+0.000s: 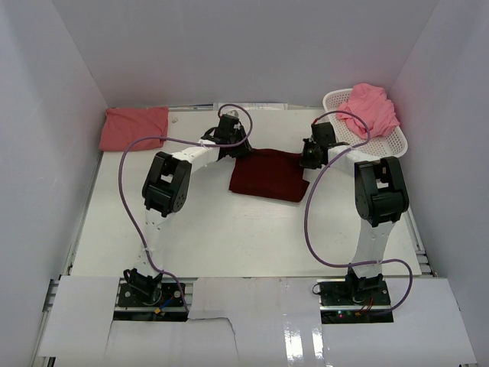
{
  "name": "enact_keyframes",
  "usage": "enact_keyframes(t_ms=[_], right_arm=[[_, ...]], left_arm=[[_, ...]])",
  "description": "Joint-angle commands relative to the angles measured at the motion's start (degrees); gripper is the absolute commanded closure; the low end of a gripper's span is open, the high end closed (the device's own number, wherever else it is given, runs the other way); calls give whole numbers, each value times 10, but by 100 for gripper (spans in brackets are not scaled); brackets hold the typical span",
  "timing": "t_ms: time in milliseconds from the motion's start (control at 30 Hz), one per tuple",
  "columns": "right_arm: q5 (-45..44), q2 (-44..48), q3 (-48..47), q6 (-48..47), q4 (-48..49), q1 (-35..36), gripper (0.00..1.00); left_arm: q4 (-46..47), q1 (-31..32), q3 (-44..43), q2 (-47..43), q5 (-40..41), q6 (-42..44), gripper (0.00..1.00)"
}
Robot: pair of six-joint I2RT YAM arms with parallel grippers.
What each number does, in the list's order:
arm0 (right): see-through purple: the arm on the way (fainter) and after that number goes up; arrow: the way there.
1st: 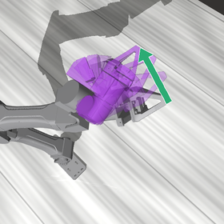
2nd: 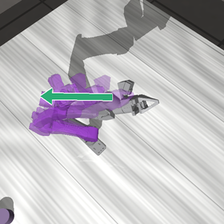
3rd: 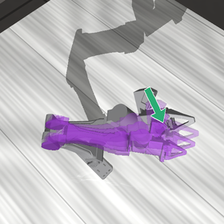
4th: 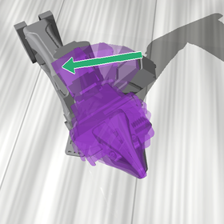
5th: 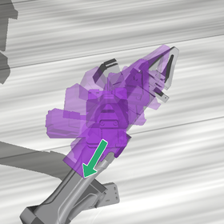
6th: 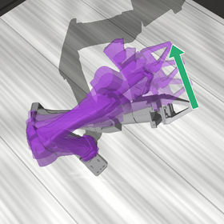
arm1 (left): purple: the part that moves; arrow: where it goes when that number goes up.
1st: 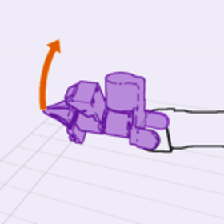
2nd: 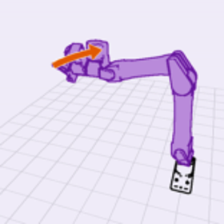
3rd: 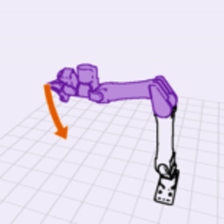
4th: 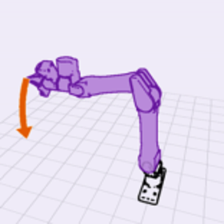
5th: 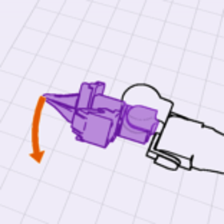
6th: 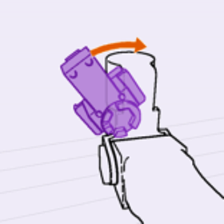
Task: Fold and stack the t-shirts
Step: Smooth out wrinkles on the folded tshirt
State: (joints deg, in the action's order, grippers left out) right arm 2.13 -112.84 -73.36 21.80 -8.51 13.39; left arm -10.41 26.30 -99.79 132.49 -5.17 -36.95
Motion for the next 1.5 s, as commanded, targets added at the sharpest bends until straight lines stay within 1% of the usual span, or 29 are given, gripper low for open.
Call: enact_keyframes(t_ms=[0,33,100,133,200,233,333,400,500,533,567,600,633,700,767,933,1133,1233,1267,1467], right_arm=[[-89,3,-6,-28,-5,-6,92],[-89,2,-17,-30,-8,-6,92],[-75,4,-27,-32,-8,-6,92],[-70,5,-42,-32,-9,-6,87],[-51,12,-58,-30,-7,-5,78],[-49,15,-66,-30,-7,-5,70],[-42,22,-100,-31,-25,-3,61],[-31,30,-120,-36,-36,-3,59],[-27,51,-112,-38,-44,-3,58],[-27,56,-109,-39,-48,-2,57],[-7,68,-98,-40,-47,-2,57],[-4,75,-92,-42,-46,-2,57],[-1,81,-86,-43,-46,-2,57],[3,97,-70,-46,-47,-2,57],[10,111,-61,-47,-53,-2,57],[23,138,-39,-51,-56,-2,57],[29,162,-29,-55,-62,-2,56],[31,168,-26,-55,-64,-2,56],[31,170,-26,-55,-65,-2,56],[33,186,-16,-56,-67,-2,56]], left_arm=[[-18,-9,13,-47,108,26,55],[-17,-9,13,-53,113,26,45],[-22,-5,0,-74,119,28,29],[-24,1,-5,-83,130,35,15],[-48,20,-32,-110,175,68,5],[-57,26,-42,-118,187,78,2],[-102,41,-67,-146,200,101,2],[-127,42,-61,-170,191,100,2],[-156,42,-50,-194,168,100,2],[-183,42,-50,-195,167,94,2],[-199,42,-52,-195,166,87,2],[-218,42,-63,-187,167,76,2],[-261,42,-71,-179,167,69,2],[-296,42,-81,-157,183,53,2],[-315,42,-55,-155,198,32,2],[-310,31,-13,-153,176,1,2],[-289,25,17,-153,167,-1,2],[-264,20,38,-146,137,-3,2],[-260,14,42,-142,113,-5,2],[-258,9,9,-72,62,3,2]])
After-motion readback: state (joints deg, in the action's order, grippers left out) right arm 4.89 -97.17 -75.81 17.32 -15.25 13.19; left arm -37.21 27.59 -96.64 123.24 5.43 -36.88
